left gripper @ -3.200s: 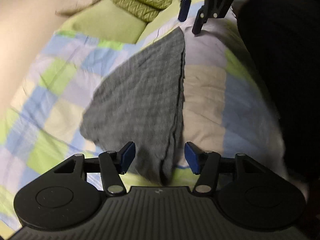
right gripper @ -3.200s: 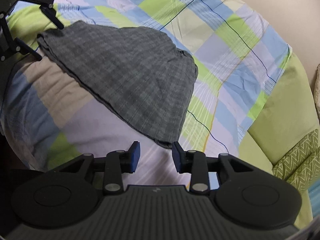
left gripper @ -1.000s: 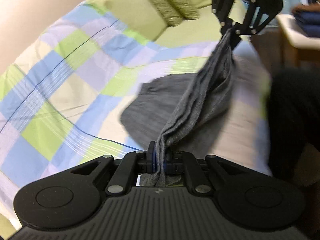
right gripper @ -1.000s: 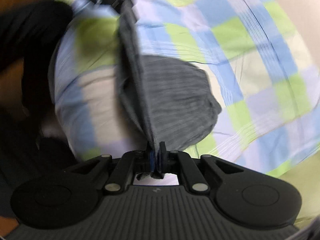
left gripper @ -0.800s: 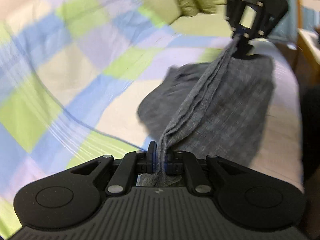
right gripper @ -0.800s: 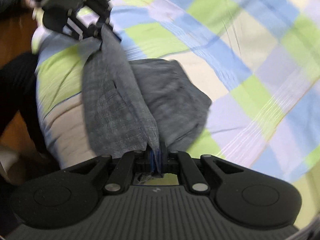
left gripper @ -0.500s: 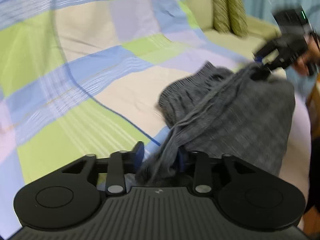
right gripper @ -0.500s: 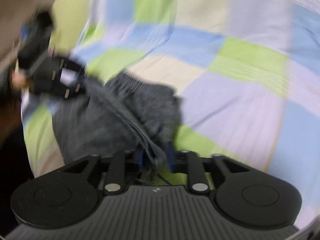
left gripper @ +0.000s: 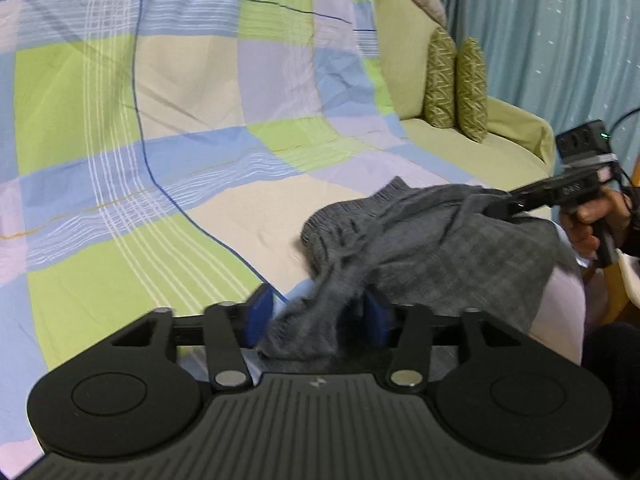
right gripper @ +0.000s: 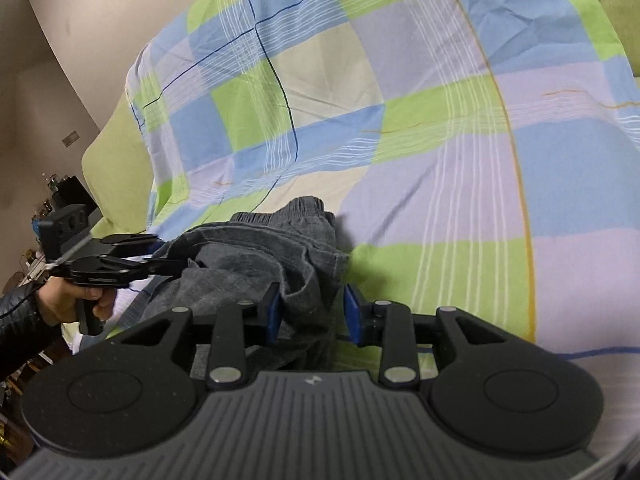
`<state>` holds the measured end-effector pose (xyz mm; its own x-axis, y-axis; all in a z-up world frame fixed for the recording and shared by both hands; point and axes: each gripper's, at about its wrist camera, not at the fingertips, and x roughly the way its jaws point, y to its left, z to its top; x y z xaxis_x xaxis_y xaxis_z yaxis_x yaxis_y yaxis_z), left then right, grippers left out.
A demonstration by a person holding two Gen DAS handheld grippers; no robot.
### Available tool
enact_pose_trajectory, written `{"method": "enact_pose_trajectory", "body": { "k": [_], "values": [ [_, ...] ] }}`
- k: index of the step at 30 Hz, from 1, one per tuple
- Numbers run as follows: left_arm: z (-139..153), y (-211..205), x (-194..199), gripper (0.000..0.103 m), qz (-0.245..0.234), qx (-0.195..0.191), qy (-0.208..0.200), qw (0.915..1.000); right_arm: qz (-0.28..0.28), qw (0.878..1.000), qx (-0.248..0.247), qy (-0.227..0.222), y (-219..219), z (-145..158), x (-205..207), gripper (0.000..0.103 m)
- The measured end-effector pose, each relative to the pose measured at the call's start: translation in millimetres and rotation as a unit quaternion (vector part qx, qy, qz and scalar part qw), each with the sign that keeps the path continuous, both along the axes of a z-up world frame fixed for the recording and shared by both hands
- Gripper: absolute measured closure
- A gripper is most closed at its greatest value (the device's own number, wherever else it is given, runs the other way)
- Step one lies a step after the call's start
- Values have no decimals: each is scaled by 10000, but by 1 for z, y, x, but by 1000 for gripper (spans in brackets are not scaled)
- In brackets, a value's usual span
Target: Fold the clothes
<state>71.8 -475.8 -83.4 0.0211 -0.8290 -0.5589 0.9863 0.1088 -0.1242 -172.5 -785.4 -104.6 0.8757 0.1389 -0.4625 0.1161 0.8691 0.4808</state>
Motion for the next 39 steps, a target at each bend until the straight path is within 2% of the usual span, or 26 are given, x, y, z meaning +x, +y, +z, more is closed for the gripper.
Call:
{"method": "enact_pose_trajectory", "body": {
  "k": [4, 8, 10, 12, 14, 16, 18, 22, 23, 24, 25, 26, 27, 30, 31, 33, 35, 39],
  "values": [
    [-4, 2, -2, 43, -111, 27, -134, 9998, -21, 9999, -35, -102, 1, -5, 3, 65],
    [-11, -6, -4, 42, -165, 345, -1149, 9926, 81, 9994, -329, -46, 6, -5, 3, 65],
    [-12, -8, 0, 44, -73, 436, -1264, 9910, 86, 9988, -485, -10, 6, -5, 3, 65],
    [-10, -9, 10, 47, 192, 329, -1056, 9937, -77, 9980, -620, -62, 4, -3, 1, 65],
    [-8, -7, 15, 47, 194, 161, -763, 9968, -244, 9986, -409, -248, -3, -1, -2, 65],
    [-8, -6, 14, 45, -5, 110, -704, 9975, -201, 9989, -321, -289, -3, -1, -2, 65],
    [-11, -7, 11, 44, -283, 120, -711, 9970, -8, 9989, -438, -189, 2, -3, 1, 65],
    [-18, -17, 9, 43, -431, 187, -872, 9951, 92, 9982, -588, -78, 4, -9, 6, 64],
    [-18, -19, 12, 50, -415, 194, -762, 9960, 77, 9986, -506, -104, 2, -10, 7, 64],
    [-18, -22, 15, 69, -396, 207, -616, 9971, 64, 9990, -424, -129, 0, -11, 8, 68],
    [-18, -22, 17, 78, -393, 208, -528, 9976, 62, 9993, -331, -151, -1, -11, 8, 75],
    [-18, -22, 18, 92, -412, 185, -441, 9980, 62, 9995, -240, -174, -2, -11, 9, 92],
    [-16, -19, 17, 98, -418, 135, -372, 9983, 90, 9995, -190, -214, -2, -10, 8, 96],
    [-6, -6, 15, 99, -345, -108, -332, 9988, 177, 9994, -276, -134, 3, 1, 7, 98],
    [-2, -1, 16, 99, -295, -205, -325, 9988, 206, 9992, -303, -188, 3, 8, 5, 98],
    [4, 6, 27, 99, -111, -381, -54, 9992, 96, 9986, -224, -478, -3, 23, 0, 99],
    [3, 3, 34, 99, -17, -354, 69, 9993, 10, 9981, -72, -606, -13, 31, 5, 99],
    [-12, -18, 43, 99, 192, -100, 80, 9997, -175, 9994, -200, -235, -24, 21, 39, 99]
  ]
}}
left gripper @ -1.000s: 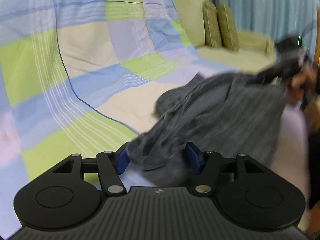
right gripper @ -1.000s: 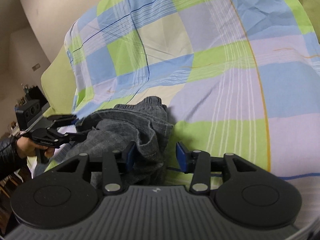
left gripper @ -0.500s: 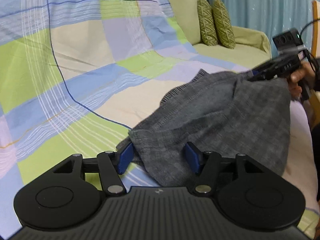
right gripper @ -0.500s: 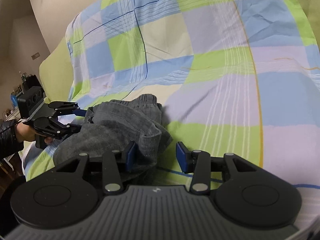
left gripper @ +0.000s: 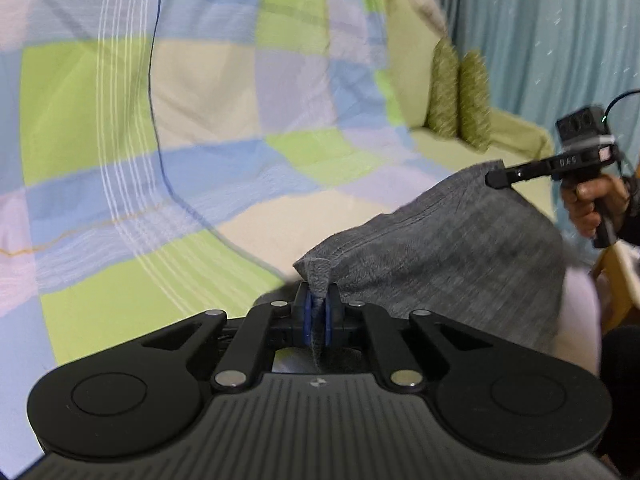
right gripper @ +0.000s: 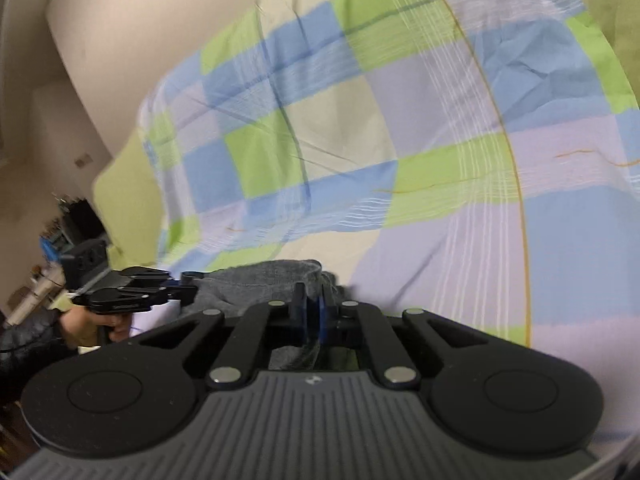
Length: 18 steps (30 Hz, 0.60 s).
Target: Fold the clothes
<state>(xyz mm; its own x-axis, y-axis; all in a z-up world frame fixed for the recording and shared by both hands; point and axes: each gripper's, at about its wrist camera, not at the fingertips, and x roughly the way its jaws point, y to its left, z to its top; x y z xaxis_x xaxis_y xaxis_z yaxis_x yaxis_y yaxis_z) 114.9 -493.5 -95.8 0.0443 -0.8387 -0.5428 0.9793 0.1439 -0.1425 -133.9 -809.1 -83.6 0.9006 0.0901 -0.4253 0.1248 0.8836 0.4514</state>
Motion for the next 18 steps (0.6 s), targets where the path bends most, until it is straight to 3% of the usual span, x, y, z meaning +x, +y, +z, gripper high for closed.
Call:
{"method": "enact_pose_trajectory", "body": {
  "k": [5, 7, 8, 10, 11, 13, 15, 18],
  "values": [
    [1, -4, 5, 98, 242, -102, -16, 9997, -238, 9996, 136, 21, -10, -12, 17, 99],
    [-6, -10, 4, 95, 94, 326, -37, 9994, -222, 9997, 64, 24, -9, -14, 19, 99],
    [-8, -10, 3, 92, 80, 408, -38, 9991, -198, 9994, -11, 275, -7, -20, 22, 98],
    [-9, -6, 4, 88, 172, 433, -21, 9989, -253, 9976, -105, 631, -6, -31, 24, 82],
    [-9, -3, 5, 85, 217, 438, -4, 9988, -340, 9975, -119, 601, -5, -30, 19, 79],
    [-4, 6, 4, 70, 367, 461, -113, 9982, -522, 9971, -159, 535, -3, -27, 9, 77],
    [8, 18, -1, 68, 540, 381, -459, 9968, -791, 9947, -528, 377, 6, -11, -7, 74],
    [28, 19, -13, 68, 398, 209, -767, 9960, -607, 9945, -853, -17, 27, 13, -16, 74]
  ]
}}
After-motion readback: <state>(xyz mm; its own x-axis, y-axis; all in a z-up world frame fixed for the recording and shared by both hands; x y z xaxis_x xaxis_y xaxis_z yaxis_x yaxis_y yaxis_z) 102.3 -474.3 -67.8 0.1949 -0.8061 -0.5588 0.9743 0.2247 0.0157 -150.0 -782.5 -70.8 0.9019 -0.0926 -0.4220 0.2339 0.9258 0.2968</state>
